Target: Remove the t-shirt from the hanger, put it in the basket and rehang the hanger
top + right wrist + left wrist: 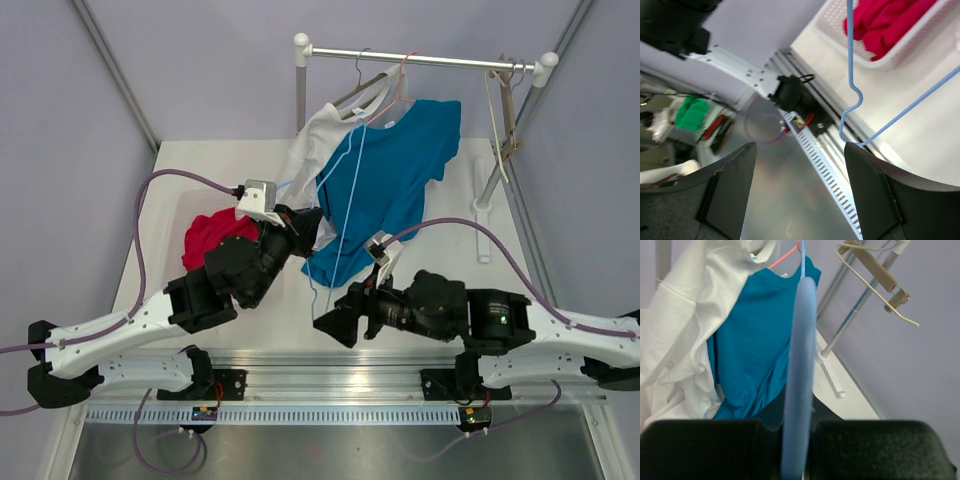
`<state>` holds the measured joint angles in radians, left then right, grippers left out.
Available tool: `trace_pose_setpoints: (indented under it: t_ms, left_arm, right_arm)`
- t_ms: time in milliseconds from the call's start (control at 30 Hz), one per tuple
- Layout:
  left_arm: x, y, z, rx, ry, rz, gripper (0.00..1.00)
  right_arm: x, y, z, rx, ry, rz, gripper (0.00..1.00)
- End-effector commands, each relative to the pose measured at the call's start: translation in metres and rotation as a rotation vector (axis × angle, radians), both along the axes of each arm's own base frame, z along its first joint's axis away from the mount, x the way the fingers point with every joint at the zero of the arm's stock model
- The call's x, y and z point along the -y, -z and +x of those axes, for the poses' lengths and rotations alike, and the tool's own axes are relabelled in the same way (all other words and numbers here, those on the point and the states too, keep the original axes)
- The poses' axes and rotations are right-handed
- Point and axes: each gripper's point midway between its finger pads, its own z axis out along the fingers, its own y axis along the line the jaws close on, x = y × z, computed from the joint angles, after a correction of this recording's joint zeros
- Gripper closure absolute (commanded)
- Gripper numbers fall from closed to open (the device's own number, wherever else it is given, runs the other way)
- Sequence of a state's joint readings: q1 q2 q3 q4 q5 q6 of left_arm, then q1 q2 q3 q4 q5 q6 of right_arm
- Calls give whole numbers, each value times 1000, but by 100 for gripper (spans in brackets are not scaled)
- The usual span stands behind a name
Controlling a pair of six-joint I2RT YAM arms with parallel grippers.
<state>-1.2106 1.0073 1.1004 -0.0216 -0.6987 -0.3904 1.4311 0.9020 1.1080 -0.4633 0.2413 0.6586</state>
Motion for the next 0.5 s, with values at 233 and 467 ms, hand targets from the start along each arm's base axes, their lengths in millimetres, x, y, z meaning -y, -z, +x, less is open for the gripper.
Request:
trace_pose_setpoints:
  t_ms: [233, 467]
  left_arm:
    - [-12, -43, 4, -28, -79, -248, 100]
    - [-27, -42, -6, -34, -62, -295, 100]
  right_arm:
    - [-18, -5, 52, 354, 470, -243, 28]
    - [-17, 0, 56, 372, 557, -285, 41]
